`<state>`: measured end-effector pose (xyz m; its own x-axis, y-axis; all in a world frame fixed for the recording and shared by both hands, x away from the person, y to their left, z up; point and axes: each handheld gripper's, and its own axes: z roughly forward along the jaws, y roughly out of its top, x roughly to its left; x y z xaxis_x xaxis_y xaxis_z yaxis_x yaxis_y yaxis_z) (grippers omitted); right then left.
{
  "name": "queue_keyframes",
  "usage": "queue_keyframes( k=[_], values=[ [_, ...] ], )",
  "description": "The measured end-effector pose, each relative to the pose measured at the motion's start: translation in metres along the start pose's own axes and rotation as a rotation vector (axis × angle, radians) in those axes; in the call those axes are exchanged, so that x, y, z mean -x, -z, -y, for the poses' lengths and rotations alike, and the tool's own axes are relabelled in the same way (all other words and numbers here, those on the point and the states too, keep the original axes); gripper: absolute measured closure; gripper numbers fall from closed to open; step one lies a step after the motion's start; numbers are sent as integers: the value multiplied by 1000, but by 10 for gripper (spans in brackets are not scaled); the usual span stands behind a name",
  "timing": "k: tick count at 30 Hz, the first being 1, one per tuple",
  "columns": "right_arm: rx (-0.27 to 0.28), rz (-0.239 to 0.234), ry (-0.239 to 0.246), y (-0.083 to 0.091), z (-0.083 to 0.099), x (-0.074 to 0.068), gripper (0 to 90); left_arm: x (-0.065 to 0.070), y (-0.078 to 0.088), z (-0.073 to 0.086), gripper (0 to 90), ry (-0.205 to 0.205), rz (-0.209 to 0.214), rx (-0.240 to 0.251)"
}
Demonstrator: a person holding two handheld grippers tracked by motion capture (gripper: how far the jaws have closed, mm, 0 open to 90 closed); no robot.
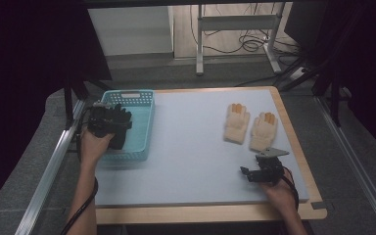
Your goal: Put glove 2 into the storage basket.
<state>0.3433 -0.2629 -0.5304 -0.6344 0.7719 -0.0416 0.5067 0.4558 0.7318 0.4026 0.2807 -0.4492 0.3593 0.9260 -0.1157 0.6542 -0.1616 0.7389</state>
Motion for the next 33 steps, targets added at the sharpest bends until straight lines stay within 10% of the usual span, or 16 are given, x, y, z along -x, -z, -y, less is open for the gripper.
queue_keyframes(
  k=[17, 33],
  values=[
    [0, 1, 1, 0, 0, 0, 201, 80, 12, 2, 0, -186, 145, 91],
    [1, 2, 2, 0, 0, 0, 201, 155, 8, 38, 0, -327, 292, 104]
  ],
)
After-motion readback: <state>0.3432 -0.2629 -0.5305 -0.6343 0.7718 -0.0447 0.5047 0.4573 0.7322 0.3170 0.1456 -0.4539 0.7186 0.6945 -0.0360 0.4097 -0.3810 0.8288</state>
